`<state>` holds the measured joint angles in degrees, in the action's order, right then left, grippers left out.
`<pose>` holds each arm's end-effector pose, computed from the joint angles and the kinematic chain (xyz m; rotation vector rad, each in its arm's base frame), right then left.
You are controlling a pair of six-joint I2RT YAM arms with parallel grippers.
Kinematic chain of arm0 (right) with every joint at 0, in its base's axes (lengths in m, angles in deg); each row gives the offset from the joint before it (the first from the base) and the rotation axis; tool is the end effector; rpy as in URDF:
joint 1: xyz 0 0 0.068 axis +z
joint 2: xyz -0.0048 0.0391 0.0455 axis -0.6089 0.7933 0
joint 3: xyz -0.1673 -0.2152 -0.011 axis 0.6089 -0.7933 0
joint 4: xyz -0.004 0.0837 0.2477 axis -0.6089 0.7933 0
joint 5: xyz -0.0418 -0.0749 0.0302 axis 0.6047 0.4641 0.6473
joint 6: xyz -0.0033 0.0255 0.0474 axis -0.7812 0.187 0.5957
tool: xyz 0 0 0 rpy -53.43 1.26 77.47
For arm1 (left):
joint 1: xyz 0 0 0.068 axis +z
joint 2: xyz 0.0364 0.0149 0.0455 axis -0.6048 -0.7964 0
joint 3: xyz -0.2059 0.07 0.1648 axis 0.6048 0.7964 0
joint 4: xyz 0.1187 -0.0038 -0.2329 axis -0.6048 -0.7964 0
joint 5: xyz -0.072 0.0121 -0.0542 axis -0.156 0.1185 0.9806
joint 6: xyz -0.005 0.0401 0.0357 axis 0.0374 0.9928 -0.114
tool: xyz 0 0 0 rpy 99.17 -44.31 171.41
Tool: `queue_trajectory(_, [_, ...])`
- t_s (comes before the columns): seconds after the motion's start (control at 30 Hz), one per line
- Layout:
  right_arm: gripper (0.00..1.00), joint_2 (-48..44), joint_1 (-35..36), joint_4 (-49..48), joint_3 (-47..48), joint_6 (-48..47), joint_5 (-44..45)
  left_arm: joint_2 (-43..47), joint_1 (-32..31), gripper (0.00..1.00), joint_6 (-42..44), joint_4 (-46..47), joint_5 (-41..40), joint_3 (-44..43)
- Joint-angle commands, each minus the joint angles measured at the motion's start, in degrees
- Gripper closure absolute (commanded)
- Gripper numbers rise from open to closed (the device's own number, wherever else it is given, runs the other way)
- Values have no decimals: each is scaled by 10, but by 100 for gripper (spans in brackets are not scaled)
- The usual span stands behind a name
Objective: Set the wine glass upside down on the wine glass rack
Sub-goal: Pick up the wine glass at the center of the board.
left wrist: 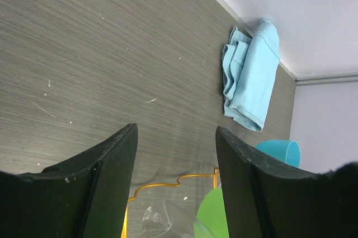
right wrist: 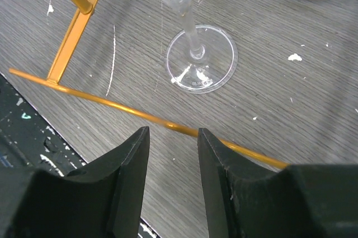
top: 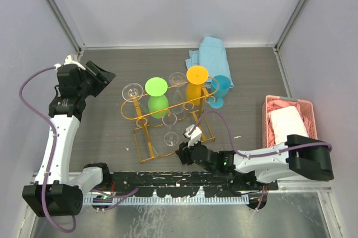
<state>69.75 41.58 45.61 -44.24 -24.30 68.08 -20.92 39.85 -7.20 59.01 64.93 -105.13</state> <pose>0.0582 0.2096 0.1614 -0.5485 2.0044 0.6764 0.2260 0.0039 0.3670 -0.6943 1.9455 -0.6301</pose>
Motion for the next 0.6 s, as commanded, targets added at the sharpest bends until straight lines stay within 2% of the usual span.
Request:
queue_trajectory(0.0, [54,42,14,-85,32,-43,63,22,-2,41,16,34,2,5])
queue_trajectory(0.43, [54,58,24,-169,22,-85,107,20,-2,41,14,39,7,8])
queue_trajectory(0.57, [56,87,25,-201,31,-108,121,21,-3,40,15,39,7,6])
